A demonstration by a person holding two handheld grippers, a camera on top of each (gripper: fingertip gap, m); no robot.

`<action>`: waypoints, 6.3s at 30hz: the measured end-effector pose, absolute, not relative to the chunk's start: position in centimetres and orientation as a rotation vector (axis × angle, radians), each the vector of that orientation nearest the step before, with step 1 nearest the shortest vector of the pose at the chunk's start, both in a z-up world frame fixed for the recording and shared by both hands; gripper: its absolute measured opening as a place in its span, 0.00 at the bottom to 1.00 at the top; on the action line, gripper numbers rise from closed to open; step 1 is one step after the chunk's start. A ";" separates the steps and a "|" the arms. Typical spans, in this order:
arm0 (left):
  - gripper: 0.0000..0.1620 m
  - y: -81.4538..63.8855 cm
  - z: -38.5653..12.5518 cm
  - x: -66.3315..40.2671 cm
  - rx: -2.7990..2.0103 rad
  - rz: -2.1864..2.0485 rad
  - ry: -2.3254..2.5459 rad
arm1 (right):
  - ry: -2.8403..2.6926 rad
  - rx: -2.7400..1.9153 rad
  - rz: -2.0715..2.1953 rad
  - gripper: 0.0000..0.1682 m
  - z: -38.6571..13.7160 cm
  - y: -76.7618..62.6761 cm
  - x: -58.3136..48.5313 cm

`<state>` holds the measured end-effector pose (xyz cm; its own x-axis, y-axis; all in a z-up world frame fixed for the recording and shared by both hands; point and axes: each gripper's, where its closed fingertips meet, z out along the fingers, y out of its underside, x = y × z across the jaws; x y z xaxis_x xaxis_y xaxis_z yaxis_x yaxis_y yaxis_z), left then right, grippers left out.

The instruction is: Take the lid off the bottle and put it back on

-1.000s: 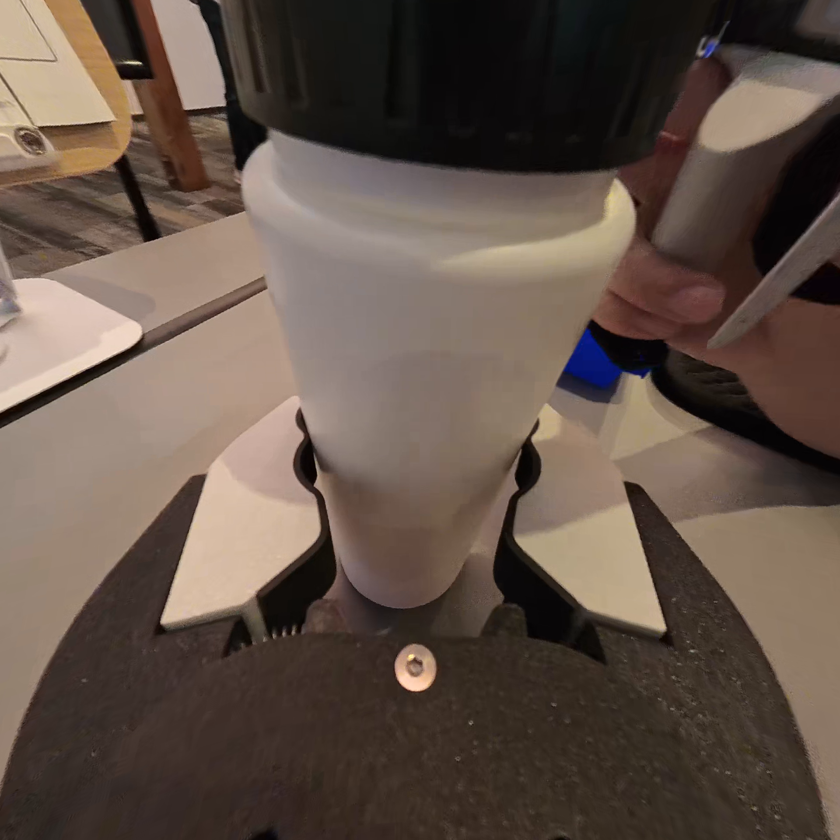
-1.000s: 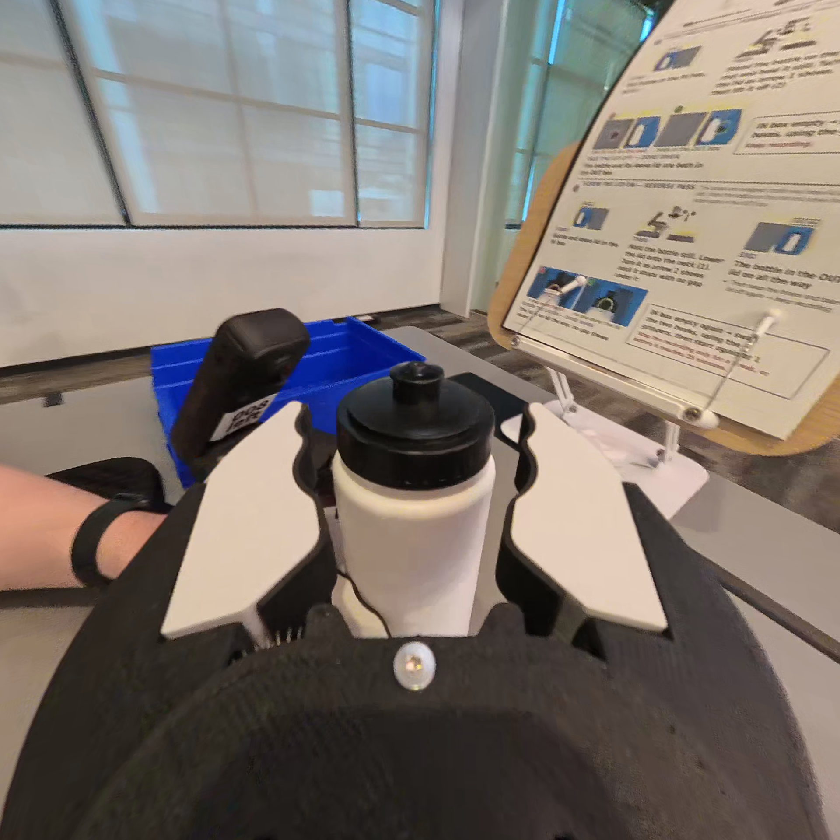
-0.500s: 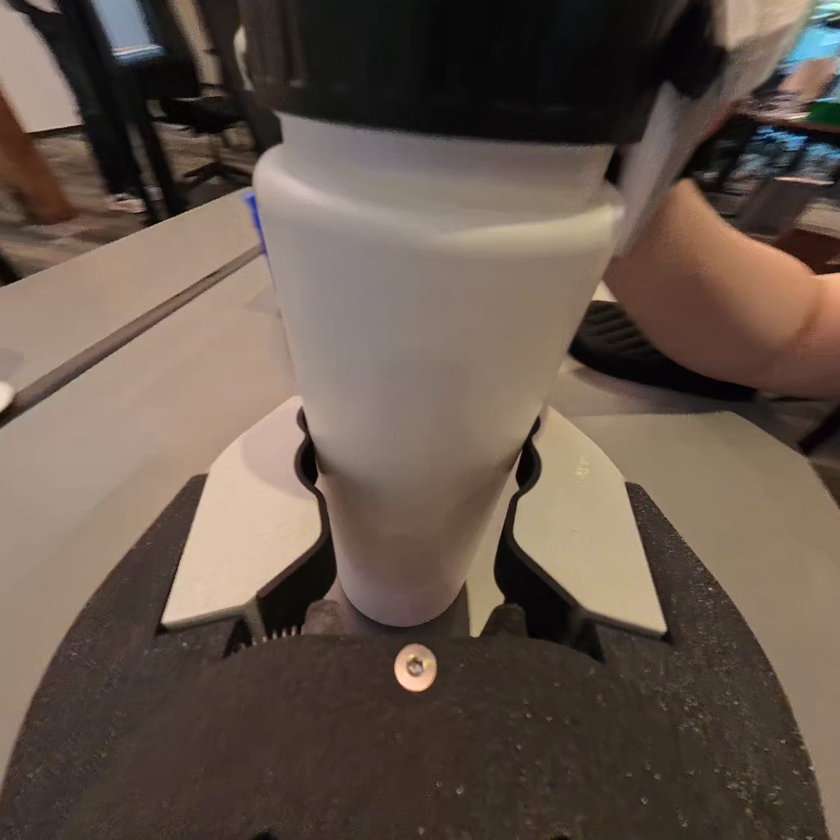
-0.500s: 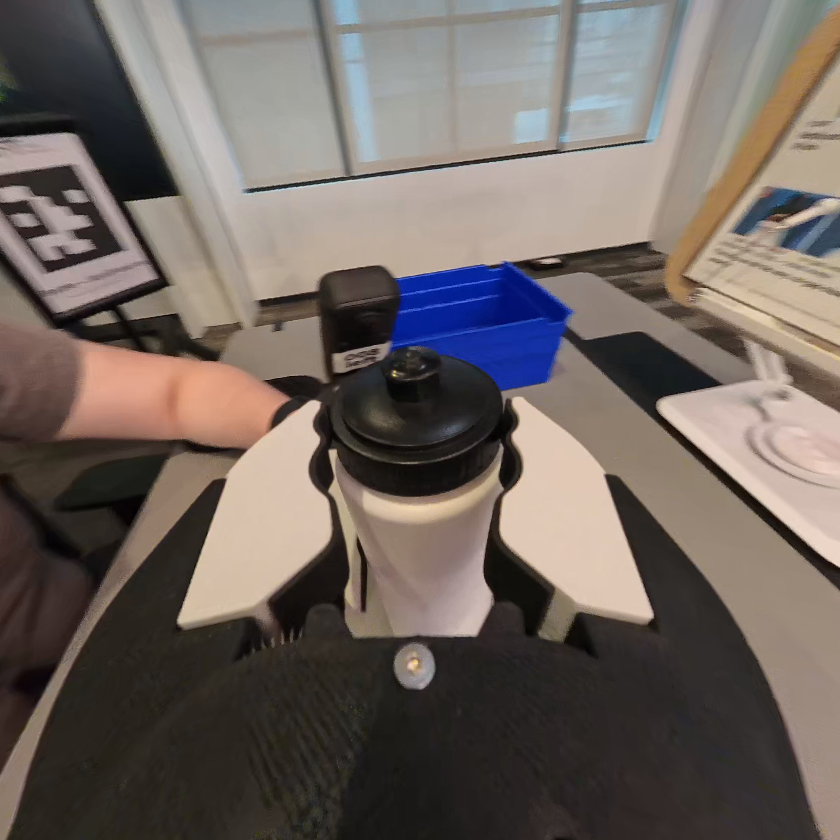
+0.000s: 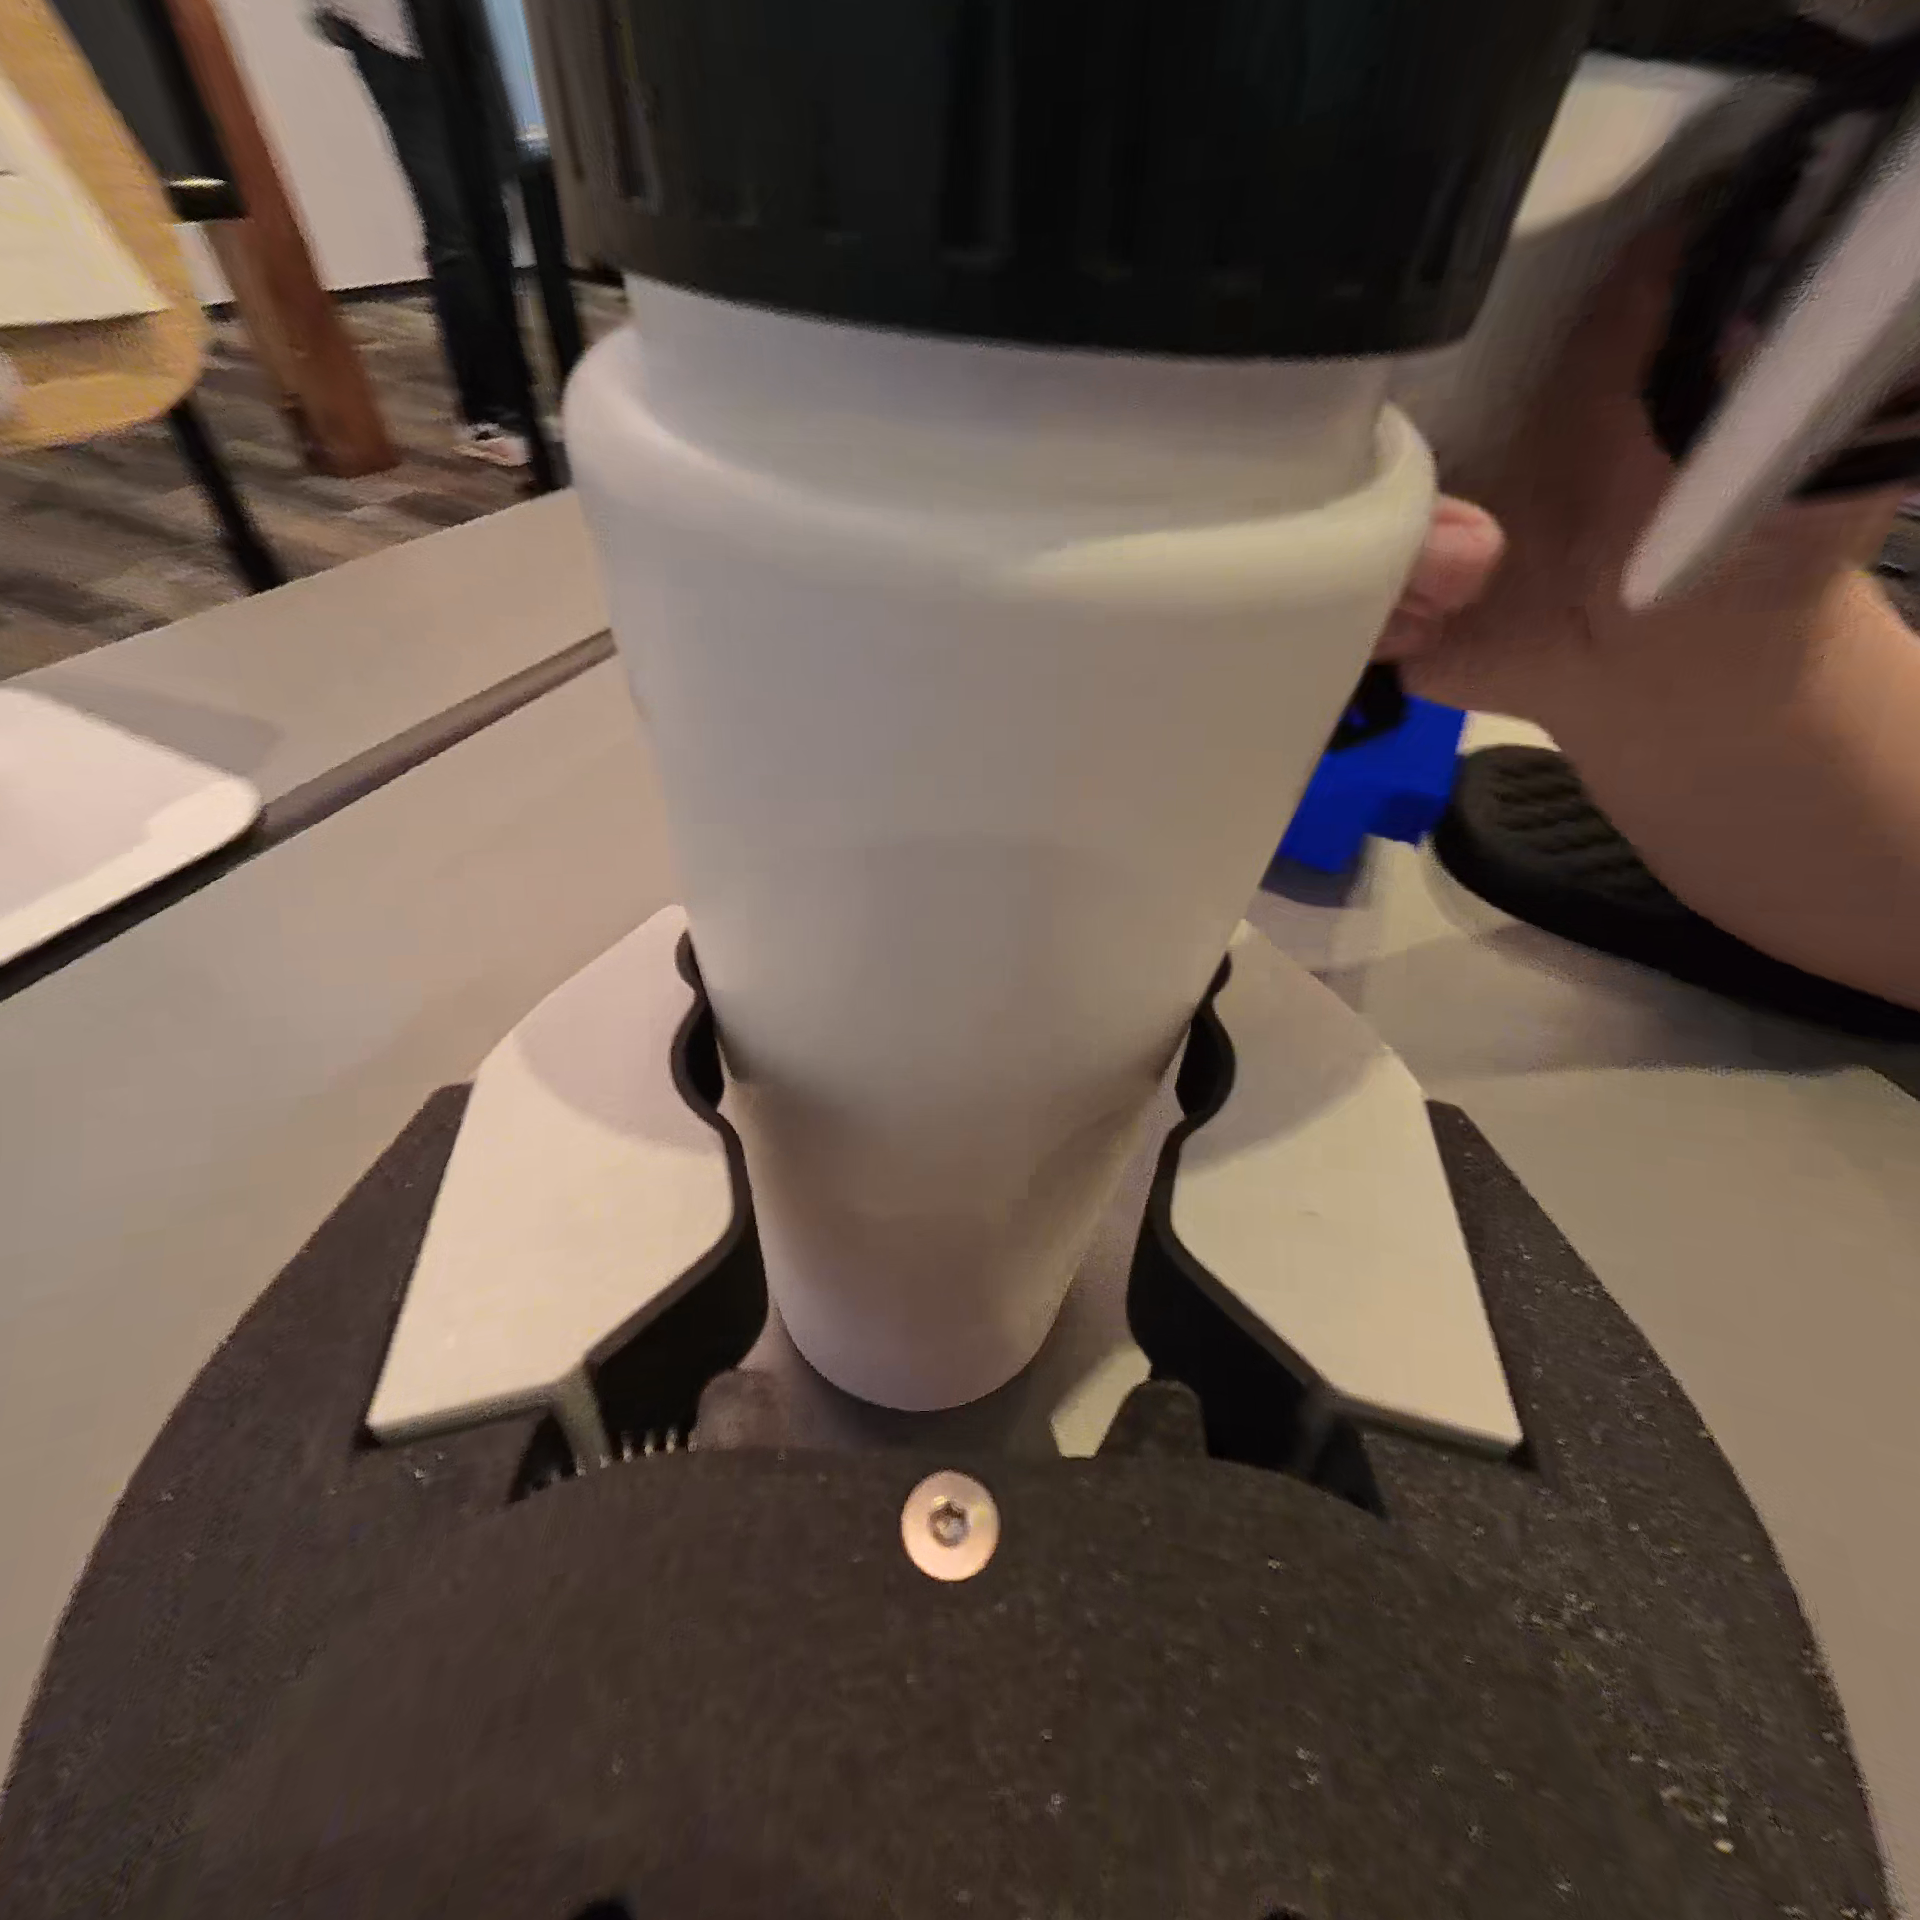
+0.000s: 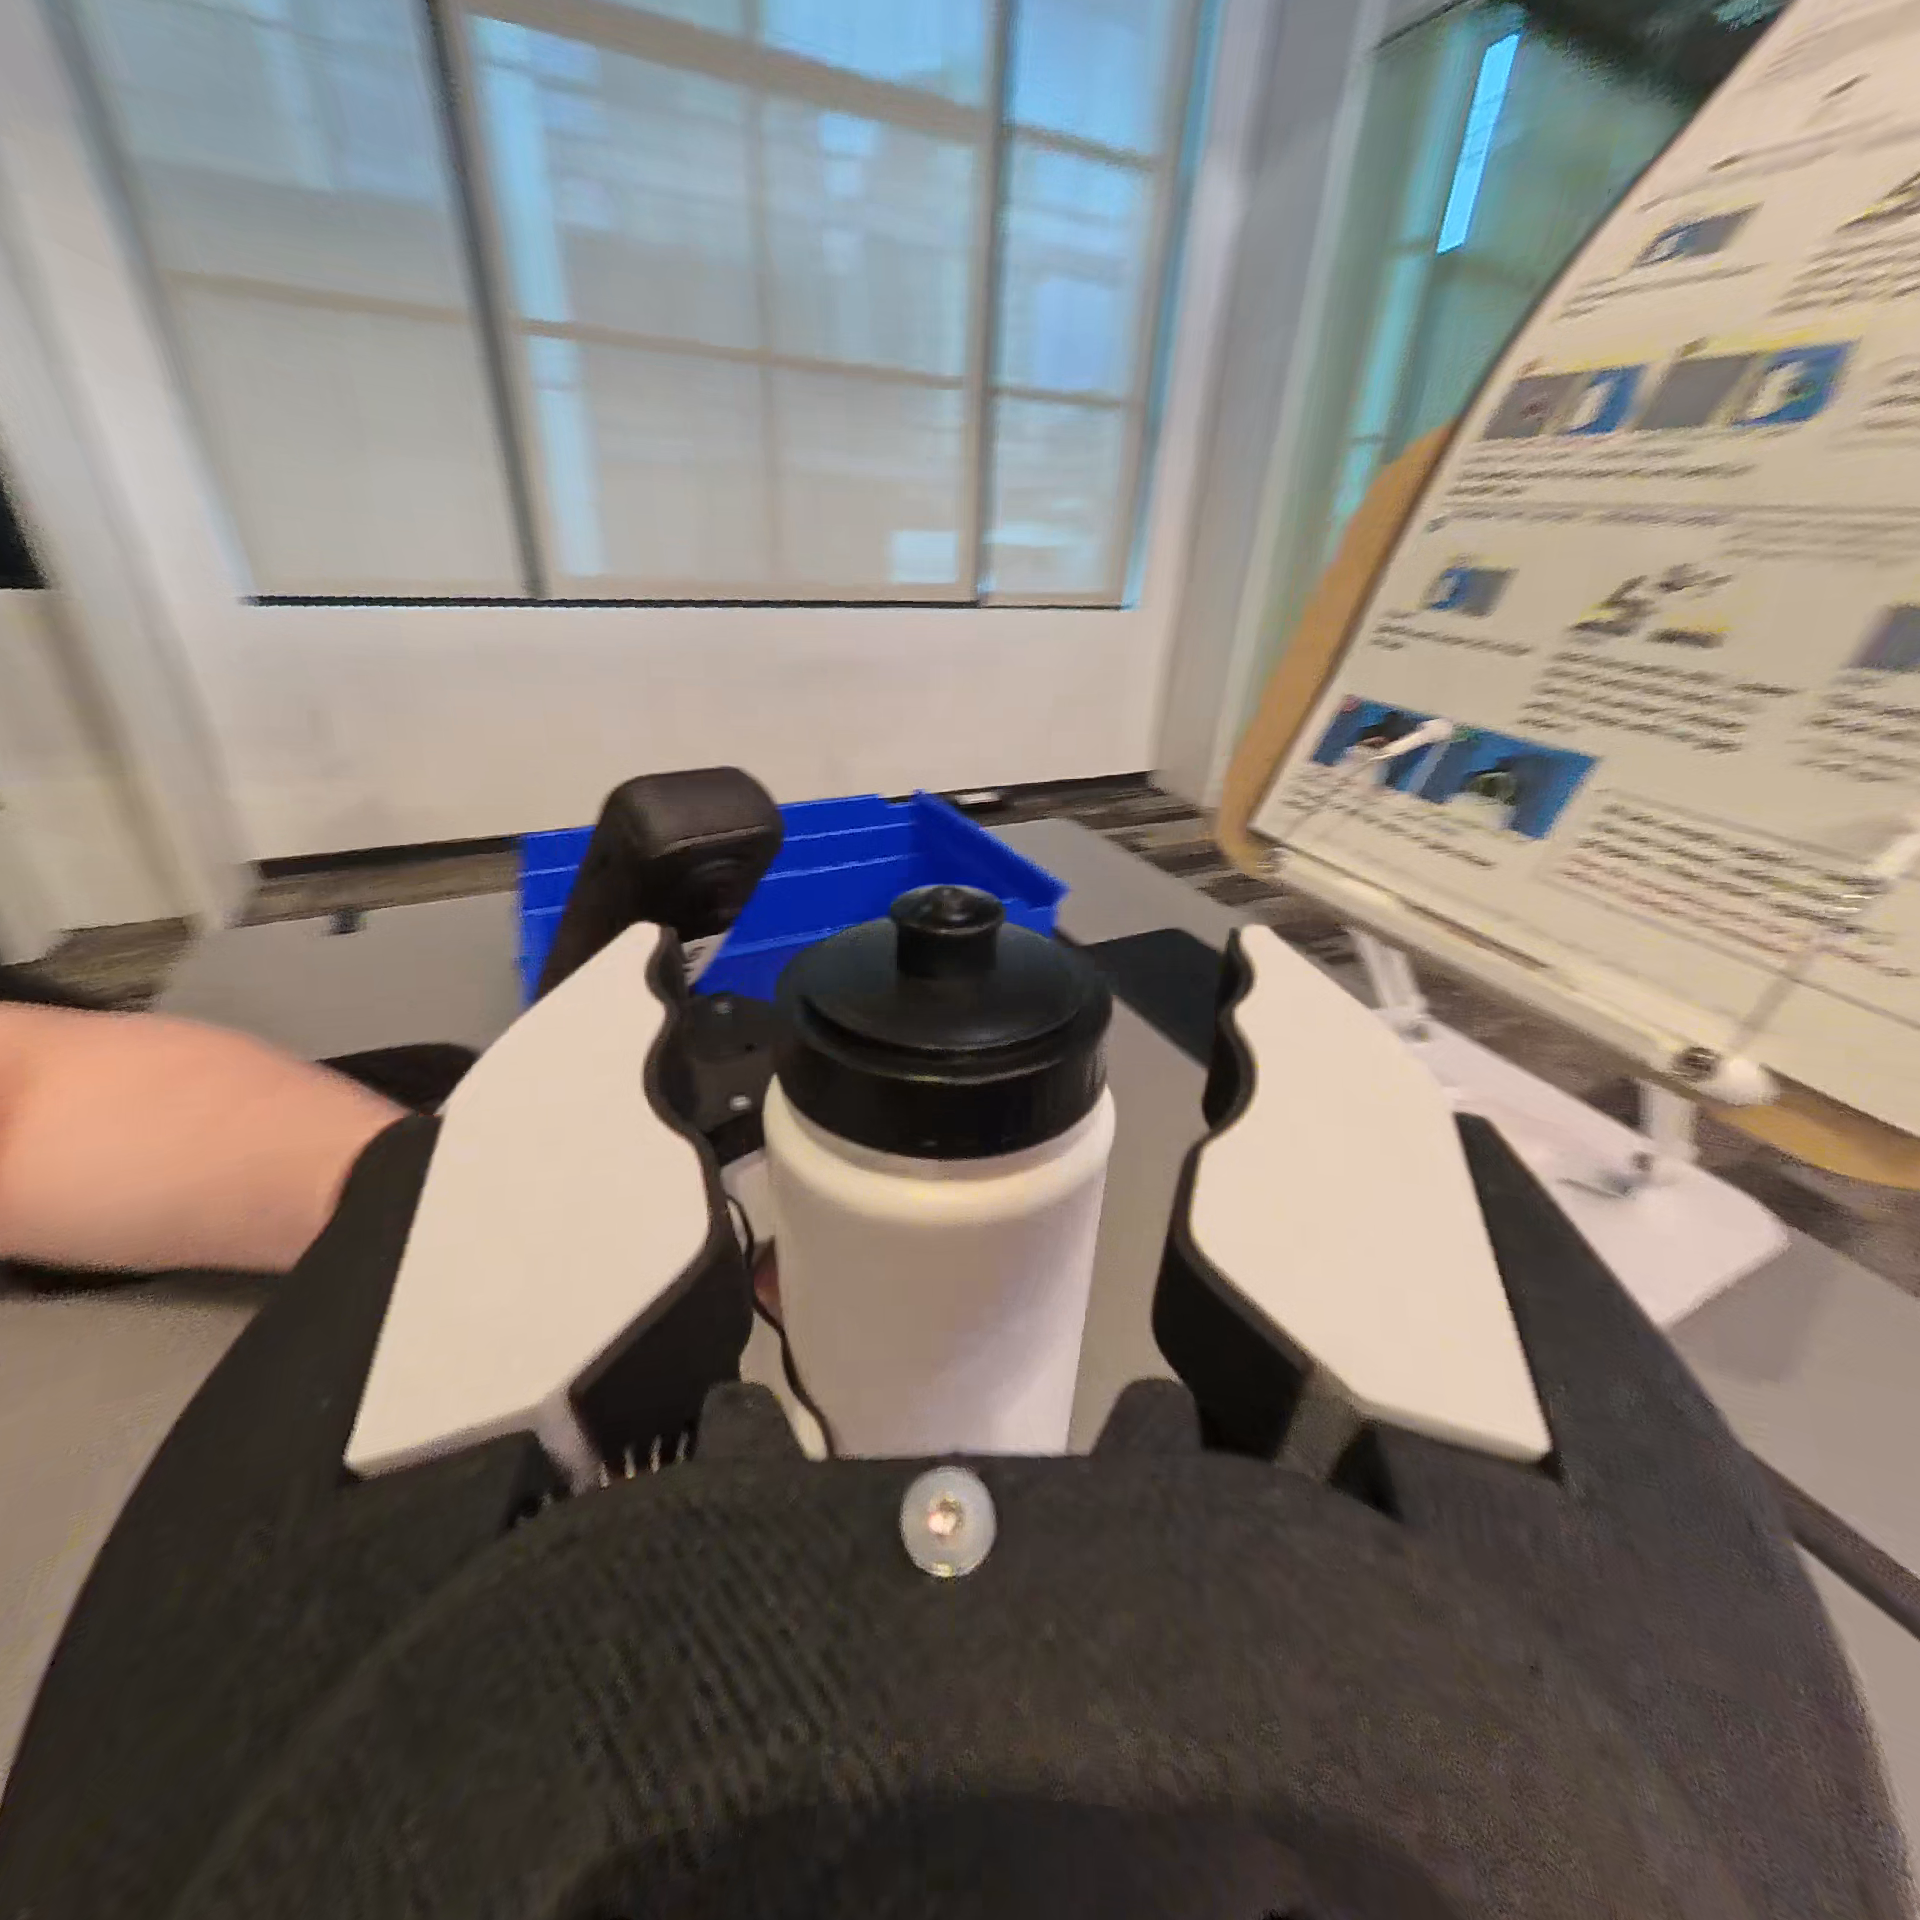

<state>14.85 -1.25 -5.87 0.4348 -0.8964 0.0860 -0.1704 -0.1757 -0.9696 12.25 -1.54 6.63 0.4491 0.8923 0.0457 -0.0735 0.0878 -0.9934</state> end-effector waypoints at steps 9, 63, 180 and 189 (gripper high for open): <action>0.54 -0.2 -5.9 14.1 -1.688 -0.733 0.832 | -0.715 -1.422 0.653 0.54 4.0 -1.1 10.6; 0.54 -5.2 -5.9 16.9 -1.522 -1.042 1.186 | -1.109 -1.254 1.066 0.52 5.3 -4.5 11.2; 0.64 -2.7 -2.9 14.9 -1.565 -0.903 1.012 | -1.098 -1.418 0.951 0.43 4.6 -3.1 11.6; 0.53 -2.6 -3.0 15.3 -1.598 -0.885 1.014 | -1.052 -1.571 0.786 0.44 4.1 -2.3 12.0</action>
<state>15.34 -2.61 -2.96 0.3796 -0.9230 0.0631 -0.1872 -0.1434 -0.9718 12.00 -2.28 4.06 0.3998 0.9162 0.0265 0.2342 -0.0741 -0.9694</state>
